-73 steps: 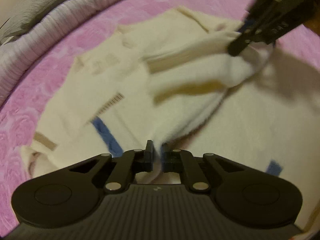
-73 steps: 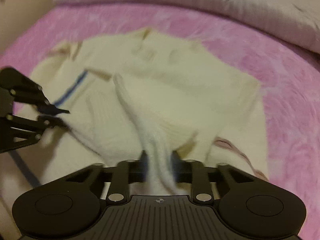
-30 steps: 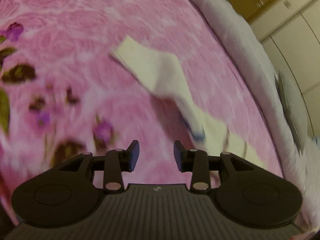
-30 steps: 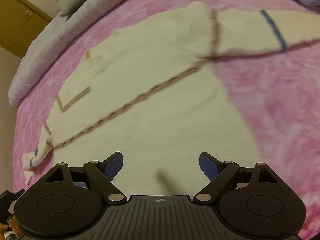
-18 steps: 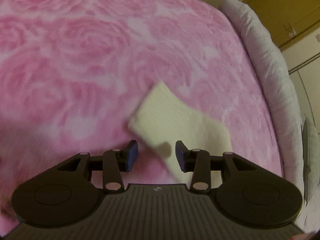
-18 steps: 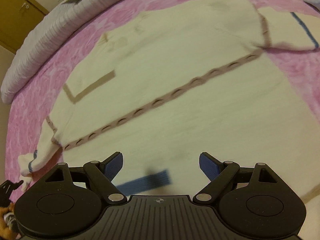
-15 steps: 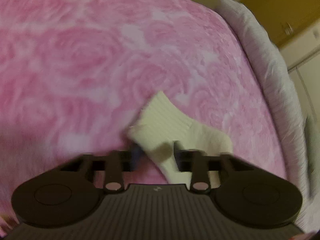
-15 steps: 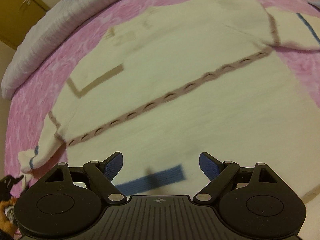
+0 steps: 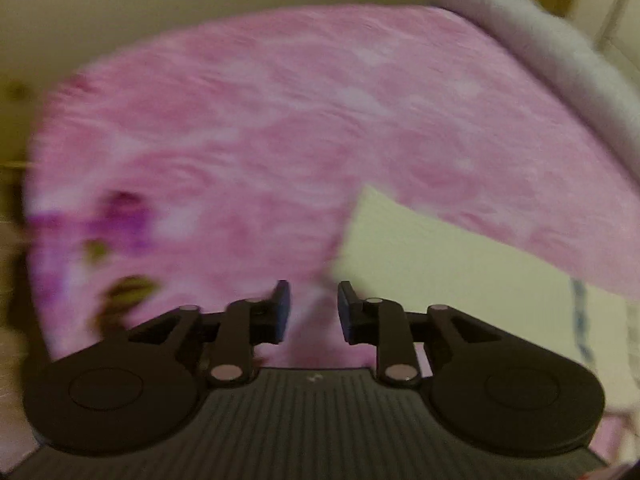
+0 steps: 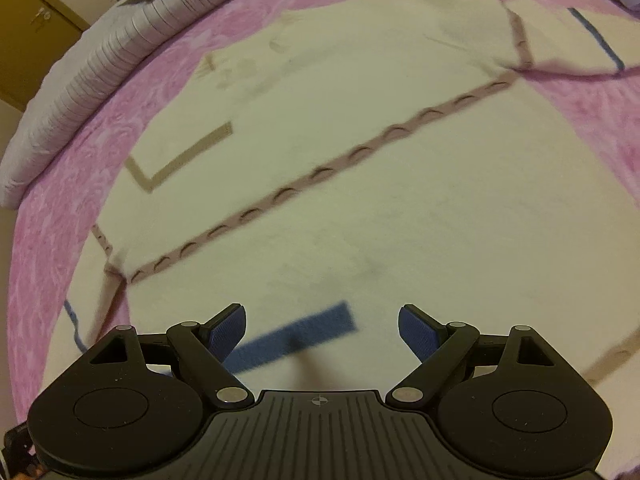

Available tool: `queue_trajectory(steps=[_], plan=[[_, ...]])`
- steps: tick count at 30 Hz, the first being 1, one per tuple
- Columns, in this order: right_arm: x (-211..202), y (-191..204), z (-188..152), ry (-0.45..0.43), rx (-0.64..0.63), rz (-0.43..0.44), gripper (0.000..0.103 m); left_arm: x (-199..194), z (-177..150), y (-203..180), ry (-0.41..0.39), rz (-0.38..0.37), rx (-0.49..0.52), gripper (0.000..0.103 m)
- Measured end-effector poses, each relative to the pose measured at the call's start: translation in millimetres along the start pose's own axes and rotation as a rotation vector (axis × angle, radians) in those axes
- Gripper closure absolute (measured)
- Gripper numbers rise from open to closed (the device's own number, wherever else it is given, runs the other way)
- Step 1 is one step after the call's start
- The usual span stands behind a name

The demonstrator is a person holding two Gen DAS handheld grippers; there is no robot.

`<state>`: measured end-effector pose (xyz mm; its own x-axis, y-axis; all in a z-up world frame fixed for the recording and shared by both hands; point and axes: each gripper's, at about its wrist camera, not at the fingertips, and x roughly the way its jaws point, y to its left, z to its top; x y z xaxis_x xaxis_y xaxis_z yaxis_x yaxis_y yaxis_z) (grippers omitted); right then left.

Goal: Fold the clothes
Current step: 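Pull the cardigan sleeve with the left gripper to straighten it, then grasp the cardigan sleeve cuff with the right gripper and pull it straight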

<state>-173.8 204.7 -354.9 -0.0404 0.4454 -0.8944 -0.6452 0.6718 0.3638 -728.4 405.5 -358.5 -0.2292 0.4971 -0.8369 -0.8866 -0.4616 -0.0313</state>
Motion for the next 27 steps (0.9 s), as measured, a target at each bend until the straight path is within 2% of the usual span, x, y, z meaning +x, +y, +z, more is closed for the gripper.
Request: queue_trajectory(steps=[2, 3, 5, 13, 17, 19, 21, 24, 27], plan=[[-12, -36, 10, -0.022, 0.042, -0.014, 0.016, -14, -6, -7, -0.021, 0.096, -0.037, 0.079], [-18, -53, 15, -0.033, 0.063, -0.021, 0.016, -21, -12, -12, -0.016, 0.076, -0.061, 0.079], [-30, -89, 25, -0.055, 0.104, -0.035, 0.016, -37, -29, -27, 0.001, -0.027, -0.084, 0.079], [-77, -231, 66, -0.144, 0.271, -0.091, 0.017, -94, -130, -143, 0.092, -0.309, 0.022, 0.079], [-108, -330, 109, -0.236, 0.358, -0.084, 0.018, -123, -180, -201, 0.138, -0.450, 0.076, 0.079], [-121, -376, 132, -0.289, 0.415, -0.061, 0.037, -137, -206, -230, 0.161, -0.520, 0.103, 0.079], [-130, -420, 155, -0.345, 0.495, -0.002, 0.041, -151, -229, -258, 0.182, -0.583, 0.132, 0.079], [-126, -458, 184, -0.405, 0.579, 0.067, 0.041, -164, -239, -274, 0.194, -0.600, 0.193, 0.079], [-110, -486, 209, -0.425, 0.652, 0.098, 0.041, -179, -248, -276, 0.185, -0.575, 0.208, 0.079]])
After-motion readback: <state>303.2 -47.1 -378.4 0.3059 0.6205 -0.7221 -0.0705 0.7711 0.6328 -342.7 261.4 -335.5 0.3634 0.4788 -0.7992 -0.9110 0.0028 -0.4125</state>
